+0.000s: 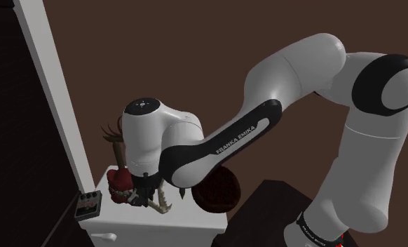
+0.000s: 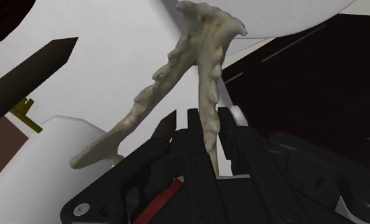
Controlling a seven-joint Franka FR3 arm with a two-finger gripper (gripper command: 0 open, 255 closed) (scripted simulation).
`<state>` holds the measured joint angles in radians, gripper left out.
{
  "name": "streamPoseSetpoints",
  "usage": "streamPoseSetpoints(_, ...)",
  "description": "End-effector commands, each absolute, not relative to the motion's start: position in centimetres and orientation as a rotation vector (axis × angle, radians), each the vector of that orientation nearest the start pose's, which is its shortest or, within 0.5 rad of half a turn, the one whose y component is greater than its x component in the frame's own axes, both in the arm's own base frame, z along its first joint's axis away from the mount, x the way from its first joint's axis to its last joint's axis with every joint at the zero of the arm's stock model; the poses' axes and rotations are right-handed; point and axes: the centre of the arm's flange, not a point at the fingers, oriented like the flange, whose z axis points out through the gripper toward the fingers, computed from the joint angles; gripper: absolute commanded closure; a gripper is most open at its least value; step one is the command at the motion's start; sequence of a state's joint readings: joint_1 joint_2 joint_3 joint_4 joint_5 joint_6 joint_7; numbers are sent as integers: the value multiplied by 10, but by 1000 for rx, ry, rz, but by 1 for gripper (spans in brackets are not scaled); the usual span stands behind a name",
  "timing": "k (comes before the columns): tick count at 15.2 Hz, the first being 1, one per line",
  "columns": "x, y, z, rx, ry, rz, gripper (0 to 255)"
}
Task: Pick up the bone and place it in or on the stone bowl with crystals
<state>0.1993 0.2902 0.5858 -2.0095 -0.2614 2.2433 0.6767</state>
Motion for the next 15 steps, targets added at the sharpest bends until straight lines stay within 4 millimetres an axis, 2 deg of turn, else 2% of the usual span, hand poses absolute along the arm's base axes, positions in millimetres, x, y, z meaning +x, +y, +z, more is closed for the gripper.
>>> streamPoseSetpoints(1, 434, 406, 345, -3148, -400, -51, 255)
streamPoseSetpoints(12, 434, 406, 399, -3148, -400, -51, 255)
streamPoseSetpoints(15, 423, 368, 396, -3148, -400, -51, 255)
